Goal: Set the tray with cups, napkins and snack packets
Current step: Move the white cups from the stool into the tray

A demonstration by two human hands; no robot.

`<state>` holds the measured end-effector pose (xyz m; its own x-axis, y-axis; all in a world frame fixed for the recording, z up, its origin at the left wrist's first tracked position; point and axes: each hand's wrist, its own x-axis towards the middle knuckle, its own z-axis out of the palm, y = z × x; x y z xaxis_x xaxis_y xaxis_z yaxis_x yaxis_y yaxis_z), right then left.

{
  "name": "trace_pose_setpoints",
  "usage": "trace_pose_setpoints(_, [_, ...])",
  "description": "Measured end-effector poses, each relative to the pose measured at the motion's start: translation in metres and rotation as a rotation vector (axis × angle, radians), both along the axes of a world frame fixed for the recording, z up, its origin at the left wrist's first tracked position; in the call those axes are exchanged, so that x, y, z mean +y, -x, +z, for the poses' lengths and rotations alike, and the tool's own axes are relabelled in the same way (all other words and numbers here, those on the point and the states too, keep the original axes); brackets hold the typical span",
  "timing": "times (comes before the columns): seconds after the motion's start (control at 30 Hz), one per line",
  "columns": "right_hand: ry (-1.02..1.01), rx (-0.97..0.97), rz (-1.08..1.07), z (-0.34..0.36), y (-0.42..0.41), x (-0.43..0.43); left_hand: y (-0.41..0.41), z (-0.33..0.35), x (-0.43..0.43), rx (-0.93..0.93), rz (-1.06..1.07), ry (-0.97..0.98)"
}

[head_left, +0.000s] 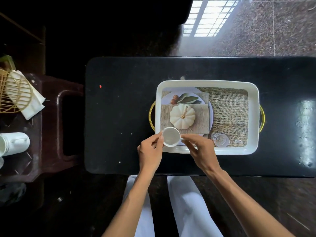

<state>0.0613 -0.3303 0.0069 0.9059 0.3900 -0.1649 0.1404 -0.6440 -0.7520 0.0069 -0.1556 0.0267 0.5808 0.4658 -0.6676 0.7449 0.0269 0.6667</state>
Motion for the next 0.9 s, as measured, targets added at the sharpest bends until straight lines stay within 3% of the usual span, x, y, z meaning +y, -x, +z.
trace_pose_setpoints(0.27, [-0.016,-0.015,0.025,-0.004,0.000,-0.001,0.000,0.008,-0.001,0.067,-0.085,-0.145])
trace_pose_setpoints(0.67, [-0.005,0.026,0.057,-0.004,0.004,-0.001,0.006,0.010,0.010,0.052,-0.158,-0.137])
trace_pose_setpoints(0.8, [0.035,0.095,0.028,0.007,0.006,0.000,0.011,0.011,0.019,0.026,-0.080,-0.123])
trace_pose_setpoints(0.9, [0.023,0.055,0.007,0.027,0.005,0.007,0.018,0.023,0.036,-0.032,0.129,0.006])
